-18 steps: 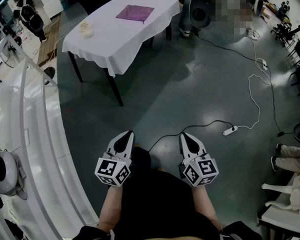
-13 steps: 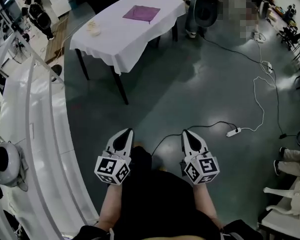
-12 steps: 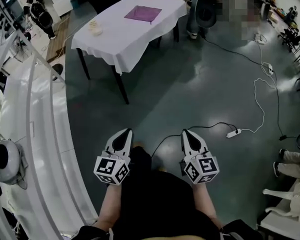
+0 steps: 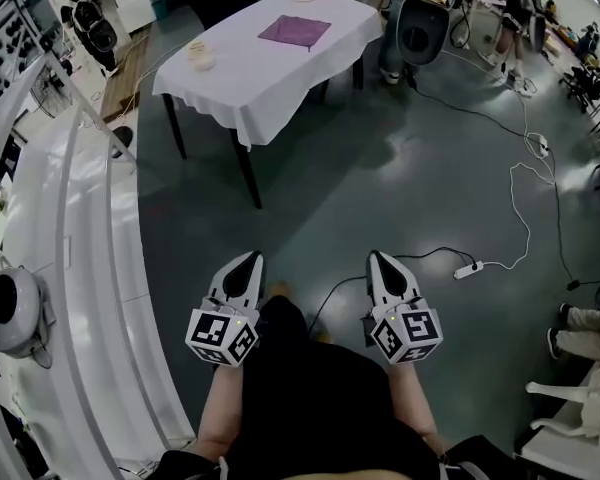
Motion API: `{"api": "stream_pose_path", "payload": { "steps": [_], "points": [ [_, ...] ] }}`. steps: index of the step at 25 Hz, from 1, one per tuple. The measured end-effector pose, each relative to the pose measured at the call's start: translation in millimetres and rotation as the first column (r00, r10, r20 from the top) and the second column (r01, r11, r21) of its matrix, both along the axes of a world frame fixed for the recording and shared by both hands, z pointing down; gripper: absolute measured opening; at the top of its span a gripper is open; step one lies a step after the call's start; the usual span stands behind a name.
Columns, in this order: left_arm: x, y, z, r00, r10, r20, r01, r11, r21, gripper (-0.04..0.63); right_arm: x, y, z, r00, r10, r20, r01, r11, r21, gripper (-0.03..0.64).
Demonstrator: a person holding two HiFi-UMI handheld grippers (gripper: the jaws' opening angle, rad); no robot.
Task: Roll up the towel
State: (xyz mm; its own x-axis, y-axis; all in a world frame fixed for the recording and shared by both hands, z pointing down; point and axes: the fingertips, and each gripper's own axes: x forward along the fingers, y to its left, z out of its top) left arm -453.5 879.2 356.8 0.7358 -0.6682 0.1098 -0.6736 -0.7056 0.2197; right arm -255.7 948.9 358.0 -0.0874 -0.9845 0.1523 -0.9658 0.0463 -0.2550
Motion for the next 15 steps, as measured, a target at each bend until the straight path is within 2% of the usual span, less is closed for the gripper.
{"api": "stream_pose_path", "payload": {
  "steps": [15],
  "points": [
    [20.1,22.1,15.6,0.998,0.048,0.027,-0.047,0.999,-0.022,0.005,11.2,30.5,10.7,1.000,0.014,-0.020,-0.014,1.000,-0.023,0.005]
  ]
}}
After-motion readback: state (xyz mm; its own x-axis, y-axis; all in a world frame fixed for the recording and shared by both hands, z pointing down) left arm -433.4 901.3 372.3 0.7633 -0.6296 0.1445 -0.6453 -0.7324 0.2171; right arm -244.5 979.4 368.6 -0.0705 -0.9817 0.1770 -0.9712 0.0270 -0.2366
